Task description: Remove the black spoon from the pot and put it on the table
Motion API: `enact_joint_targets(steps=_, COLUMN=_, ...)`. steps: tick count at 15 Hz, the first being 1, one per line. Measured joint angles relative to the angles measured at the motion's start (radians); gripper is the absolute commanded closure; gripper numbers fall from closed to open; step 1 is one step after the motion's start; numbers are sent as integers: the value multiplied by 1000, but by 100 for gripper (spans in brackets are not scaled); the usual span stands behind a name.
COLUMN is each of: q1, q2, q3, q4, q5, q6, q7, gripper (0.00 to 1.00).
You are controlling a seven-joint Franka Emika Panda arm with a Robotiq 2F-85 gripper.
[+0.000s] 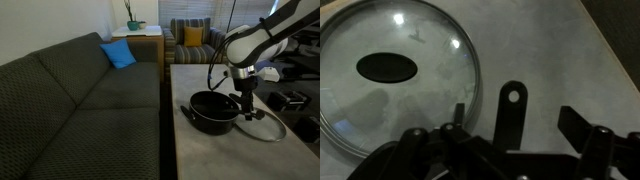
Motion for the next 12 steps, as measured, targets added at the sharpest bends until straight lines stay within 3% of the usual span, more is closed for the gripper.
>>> enact_joint_targets(steps=8, q1=4, q2=1, q3=-6, q4=-13, q5=-19, q6=-3, q7=0, gripper=92)
enact_joint_targets(steps=9, q1=5, q2=1, q3=-6, q4=-15, q5=-20, q6=-3, q7=0, gripper=95)
enact_joint_targets(steps=12, q1=9, q2=1, q3=-7, q4=-15, q5=-23, q6=-6, q7=0, gripper=93)
